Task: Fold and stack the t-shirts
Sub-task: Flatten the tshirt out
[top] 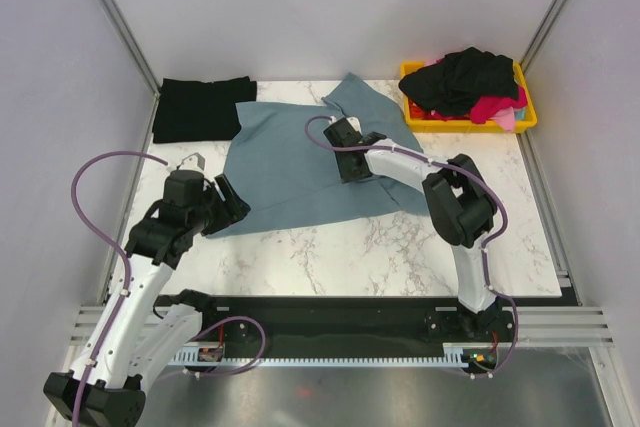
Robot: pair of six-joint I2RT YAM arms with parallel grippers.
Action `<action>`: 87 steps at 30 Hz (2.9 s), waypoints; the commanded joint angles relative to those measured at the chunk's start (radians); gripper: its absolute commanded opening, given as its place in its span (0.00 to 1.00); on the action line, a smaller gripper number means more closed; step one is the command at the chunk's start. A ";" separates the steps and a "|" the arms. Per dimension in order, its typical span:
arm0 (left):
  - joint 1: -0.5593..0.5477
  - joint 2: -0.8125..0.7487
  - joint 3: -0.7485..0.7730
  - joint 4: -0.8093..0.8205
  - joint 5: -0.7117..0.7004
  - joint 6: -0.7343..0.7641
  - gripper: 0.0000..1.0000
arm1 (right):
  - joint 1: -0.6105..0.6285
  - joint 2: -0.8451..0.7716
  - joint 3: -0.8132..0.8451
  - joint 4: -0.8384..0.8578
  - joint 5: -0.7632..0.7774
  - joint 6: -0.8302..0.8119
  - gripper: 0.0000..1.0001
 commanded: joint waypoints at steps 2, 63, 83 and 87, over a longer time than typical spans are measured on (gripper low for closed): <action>-0.003 -0.012 0.008 0.019 -0.019 0.033 0.71 | -0.005 0.008 0.020 0.021 0.029 0.018 0.40; -0.002 -0.022 0.115 -0.211 -0.051 -0.096 0.71 | -0.010 -1.634 -0.846 -0.439 -0.227 0.579 0.73; -0.002 -0.064 0.100 -0.191 -0.088 0.043 0.73 | 0.038 -0.747 -0.981 0.046 -0.035 0.496 0.63; -0.002 -0.059 0.097 -0.184 -0.078 0.046 0.73 | 0.050 -0.736 -0.971 0.040 -0.051 0.490 0.24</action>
